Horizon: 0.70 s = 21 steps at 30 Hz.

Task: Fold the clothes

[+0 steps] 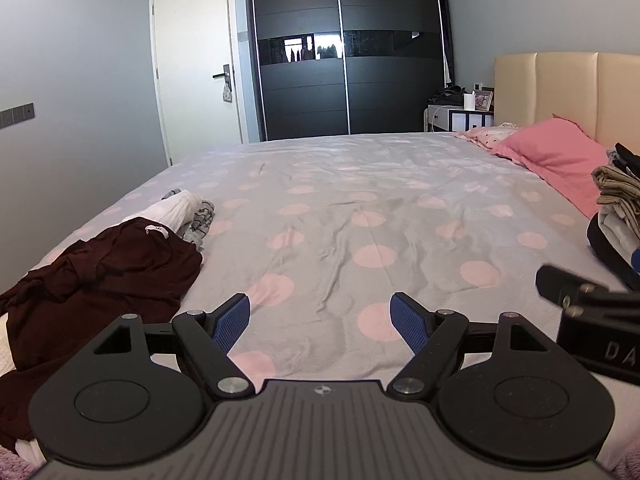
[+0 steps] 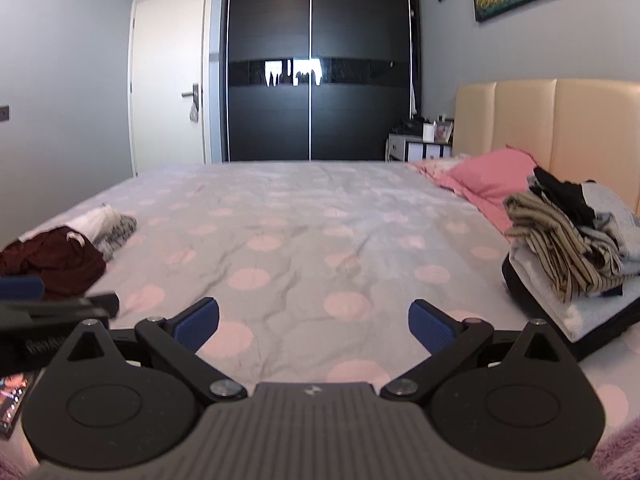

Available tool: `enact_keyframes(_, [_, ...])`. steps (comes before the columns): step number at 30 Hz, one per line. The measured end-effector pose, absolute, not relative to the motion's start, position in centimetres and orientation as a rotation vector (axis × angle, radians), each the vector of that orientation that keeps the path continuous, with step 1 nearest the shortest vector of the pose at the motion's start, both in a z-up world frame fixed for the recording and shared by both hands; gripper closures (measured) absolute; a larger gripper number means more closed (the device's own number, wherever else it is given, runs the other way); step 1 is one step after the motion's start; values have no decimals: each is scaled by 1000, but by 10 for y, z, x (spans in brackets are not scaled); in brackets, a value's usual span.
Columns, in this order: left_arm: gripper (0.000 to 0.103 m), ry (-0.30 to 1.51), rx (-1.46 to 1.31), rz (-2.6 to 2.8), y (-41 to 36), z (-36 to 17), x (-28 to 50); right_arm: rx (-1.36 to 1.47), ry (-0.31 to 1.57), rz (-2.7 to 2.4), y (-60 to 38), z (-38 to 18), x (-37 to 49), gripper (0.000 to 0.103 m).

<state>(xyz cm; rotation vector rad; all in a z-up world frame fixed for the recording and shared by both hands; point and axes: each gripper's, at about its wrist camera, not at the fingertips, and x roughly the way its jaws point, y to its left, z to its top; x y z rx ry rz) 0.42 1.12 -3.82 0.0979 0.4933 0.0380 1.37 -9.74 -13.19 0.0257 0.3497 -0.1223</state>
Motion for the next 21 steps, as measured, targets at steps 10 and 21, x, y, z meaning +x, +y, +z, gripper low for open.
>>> enact_keyframes(10, [26, 492, 95, 11, 15, -36, 4, 21, 330, -111, -95, -129, 8, 1])
enact_keyframes(21, [26, 462, 103, 17, 16, -31, 0, -13, 304, -104, -91, -130, 1, 1])
